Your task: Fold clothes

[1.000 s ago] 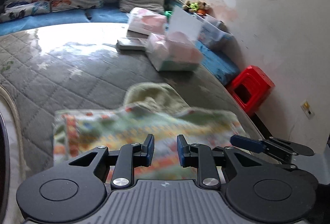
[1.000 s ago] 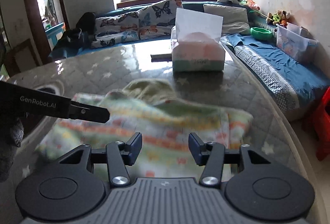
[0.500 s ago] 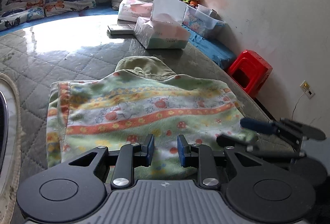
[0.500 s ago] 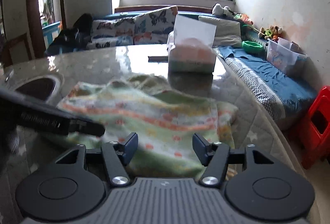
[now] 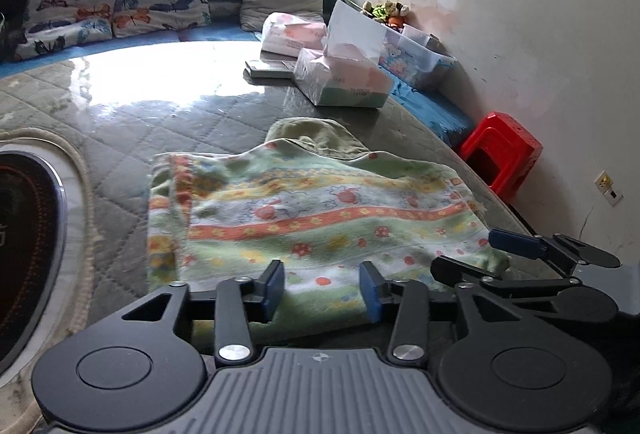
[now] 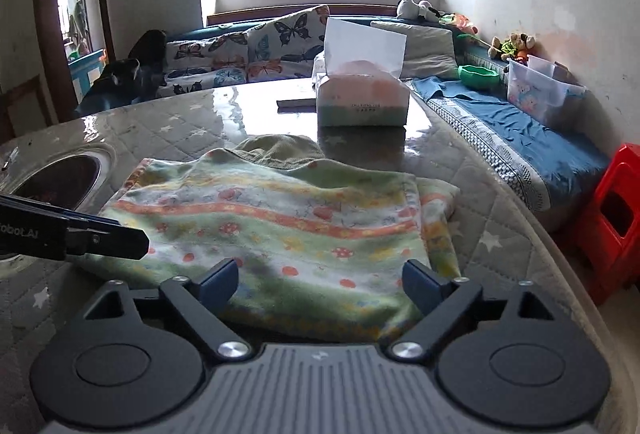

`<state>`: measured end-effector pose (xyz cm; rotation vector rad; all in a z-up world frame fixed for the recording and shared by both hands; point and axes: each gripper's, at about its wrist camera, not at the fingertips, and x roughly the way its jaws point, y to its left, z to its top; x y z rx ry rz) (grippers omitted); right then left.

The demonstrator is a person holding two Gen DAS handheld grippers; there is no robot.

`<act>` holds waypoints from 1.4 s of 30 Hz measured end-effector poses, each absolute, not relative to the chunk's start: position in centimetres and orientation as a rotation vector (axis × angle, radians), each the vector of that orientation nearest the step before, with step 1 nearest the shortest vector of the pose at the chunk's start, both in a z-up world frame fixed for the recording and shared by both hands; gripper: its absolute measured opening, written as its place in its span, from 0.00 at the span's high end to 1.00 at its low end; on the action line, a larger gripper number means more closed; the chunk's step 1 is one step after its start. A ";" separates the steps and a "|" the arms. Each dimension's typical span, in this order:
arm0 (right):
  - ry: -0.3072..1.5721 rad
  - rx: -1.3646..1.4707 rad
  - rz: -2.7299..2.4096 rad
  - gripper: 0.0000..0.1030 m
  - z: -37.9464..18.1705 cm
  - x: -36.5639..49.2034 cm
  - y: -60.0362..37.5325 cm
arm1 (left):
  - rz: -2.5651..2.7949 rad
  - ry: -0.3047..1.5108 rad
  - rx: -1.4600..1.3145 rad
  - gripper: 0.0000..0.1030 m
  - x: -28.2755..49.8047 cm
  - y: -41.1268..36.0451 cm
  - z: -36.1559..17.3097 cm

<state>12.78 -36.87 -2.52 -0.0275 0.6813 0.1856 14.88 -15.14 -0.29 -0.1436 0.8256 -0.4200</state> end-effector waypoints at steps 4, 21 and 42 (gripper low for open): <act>0.686 -0.022 0.176 0.04 -2.6 12.1 -36.6 | -0.402 0.819 -0.132 0.30 14.0 -14.7 -0.3; 0.713 -0.009 0.097 0.00 -2.8 9.8 -36.4 | -0.356 0.784 -0.078 0.00 10.6 -13.7 -0.5; 0.695 -0.016 0.021 0.00 -2.2 5.3 -34.3 | -0.342 0.753 -0.090 0.00 6.9 -12.1 0.1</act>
